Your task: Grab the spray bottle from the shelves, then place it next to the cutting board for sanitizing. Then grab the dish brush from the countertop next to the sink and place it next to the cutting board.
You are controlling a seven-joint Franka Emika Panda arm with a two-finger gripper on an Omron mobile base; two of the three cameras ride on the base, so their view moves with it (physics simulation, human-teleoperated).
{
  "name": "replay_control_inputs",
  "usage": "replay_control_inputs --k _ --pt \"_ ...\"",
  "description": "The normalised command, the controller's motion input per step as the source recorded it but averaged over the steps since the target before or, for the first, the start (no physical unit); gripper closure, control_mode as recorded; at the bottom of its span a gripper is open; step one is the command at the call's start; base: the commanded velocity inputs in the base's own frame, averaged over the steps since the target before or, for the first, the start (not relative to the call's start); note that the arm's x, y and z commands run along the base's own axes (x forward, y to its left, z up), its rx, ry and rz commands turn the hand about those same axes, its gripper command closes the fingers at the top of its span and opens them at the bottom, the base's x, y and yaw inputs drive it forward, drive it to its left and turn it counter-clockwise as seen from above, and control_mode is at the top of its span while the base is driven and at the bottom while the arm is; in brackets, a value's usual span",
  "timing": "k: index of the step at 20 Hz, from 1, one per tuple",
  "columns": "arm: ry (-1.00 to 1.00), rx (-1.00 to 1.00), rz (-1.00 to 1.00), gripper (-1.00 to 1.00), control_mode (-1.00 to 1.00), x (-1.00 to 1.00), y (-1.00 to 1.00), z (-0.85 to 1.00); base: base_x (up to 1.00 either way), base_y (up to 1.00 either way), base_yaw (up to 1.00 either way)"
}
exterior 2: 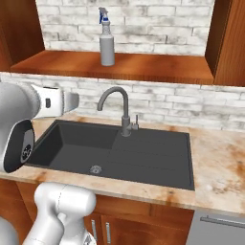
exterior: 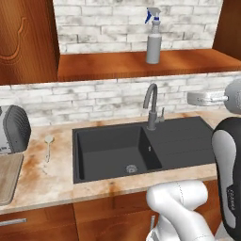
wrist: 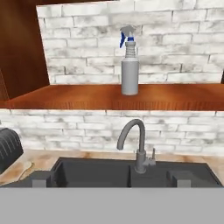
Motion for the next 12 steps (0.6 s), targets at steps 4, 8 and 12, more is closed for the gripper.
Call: replay_control_inputs --k 4,8,12 --pt "-0.3 0.0 0.0 -1.0 -1.0 -0.28 -0.03 0.96 0.0 0.0 0.0" --pt "-0.24 0.0 0.0 -1.0 -1.0 -0.01 -0.03 0.73 0.0 0.0 0.0" --pt "-0.02 0.02 0.0 -1.0 -1.0 0.3 -0.11 0.41 0.0 0.0 0.0"
